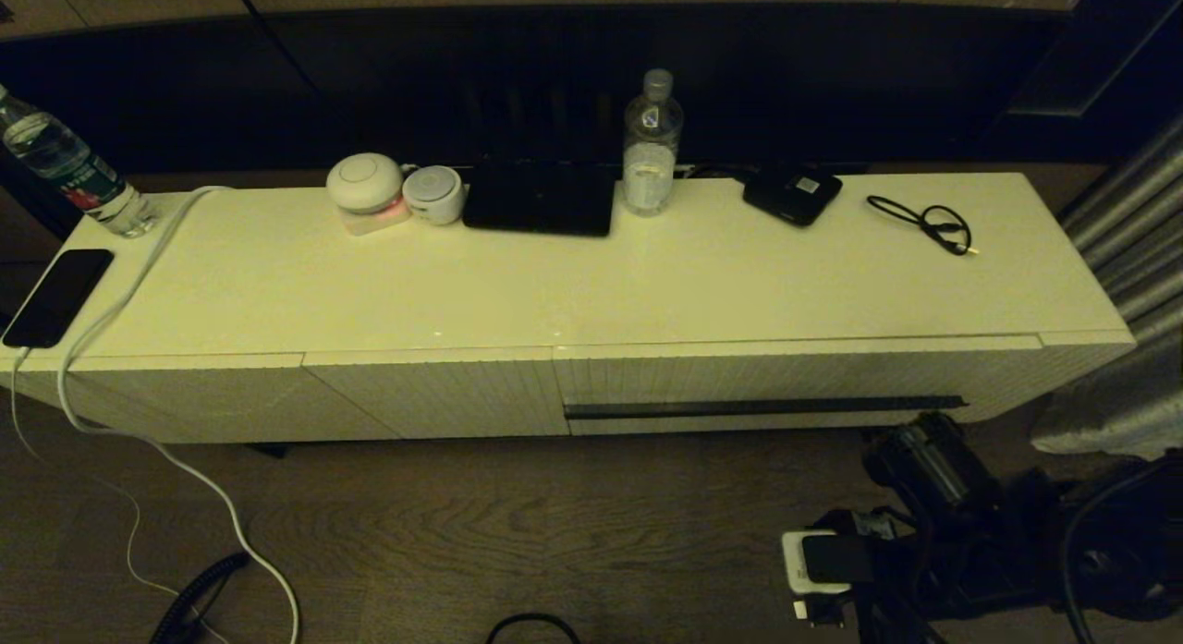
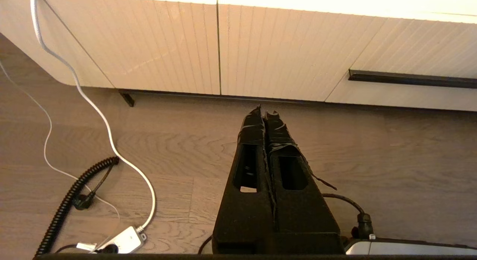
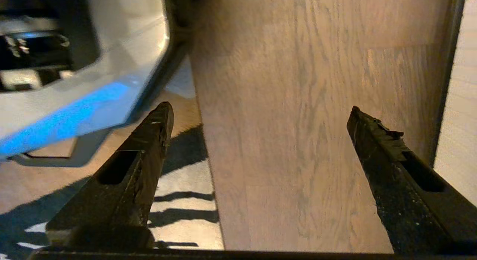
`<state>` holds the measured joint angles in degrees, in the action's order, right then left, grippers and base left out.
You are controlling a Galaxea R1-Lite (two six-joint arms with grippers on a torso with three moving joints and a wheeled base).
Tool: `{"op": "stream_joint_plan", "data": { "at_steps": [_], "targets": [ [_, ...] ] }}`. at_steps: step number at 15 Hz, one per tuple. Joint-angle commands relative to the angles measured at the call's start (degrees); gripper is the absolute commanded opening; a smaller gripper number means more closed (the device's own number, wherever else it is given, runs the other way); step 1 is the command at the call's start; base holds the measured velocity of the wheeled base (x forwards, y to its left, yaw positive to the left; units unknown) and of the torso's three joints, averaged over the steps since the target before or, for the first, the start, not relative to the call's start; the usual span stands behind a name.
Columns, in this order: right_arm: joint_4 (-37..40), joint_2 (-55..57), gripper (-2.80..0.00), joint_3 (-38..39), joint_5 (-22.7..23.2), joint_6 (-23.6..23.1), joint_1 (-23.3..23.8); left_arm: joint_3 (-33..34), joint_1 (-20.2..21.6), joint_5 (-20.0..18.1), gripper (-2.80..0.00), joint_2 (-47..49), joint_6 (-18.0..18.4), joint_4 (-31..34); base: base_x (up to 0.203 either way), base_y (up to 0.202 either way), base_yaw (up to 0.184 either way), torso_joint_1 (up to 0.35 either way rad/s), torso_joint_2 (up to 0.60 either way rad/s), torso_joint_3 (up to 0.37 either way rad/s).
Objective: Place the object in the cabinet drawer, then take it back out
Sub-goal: Open the drawer
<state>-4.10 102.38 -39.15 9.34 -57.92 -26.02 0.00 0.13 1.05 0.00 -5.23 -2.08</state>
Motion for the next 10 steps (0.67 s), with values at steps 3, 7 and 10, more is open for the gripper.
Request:
{"op": "stream_joint_plan", "data": {
  "at_steps": [3, 7, 10],
  "targets": [
    [-0.7, 2.6, 0.00, -1.1, -0.2, -6.2, 3.7, 0.0, 0.0, 0.0, -2.80, -0.1, 0.0, 0.0, 0.000, 0.000, 0.000, 0.000, 0.00, 0.000],
    [-0.6, 3.7, 0.00, -3.2, -1.0, -11.9, 5.9, 0.0, 0.0, 0.0, -2.80, -0.1, 0.0, 0.0, 0.000, 0.000, 0.000, 0.000, 0.00, 0.000],
    [-0.6, 5.6, 0.00, -4.6, -2.6, -14.8, 6.9, 0.0, 0.0, 0.0, -2.80, -0.1, 0.0, 0.0, 0.000, 0.000, 0.000, 0.000, 0.00, 0.000]
  ]
}}
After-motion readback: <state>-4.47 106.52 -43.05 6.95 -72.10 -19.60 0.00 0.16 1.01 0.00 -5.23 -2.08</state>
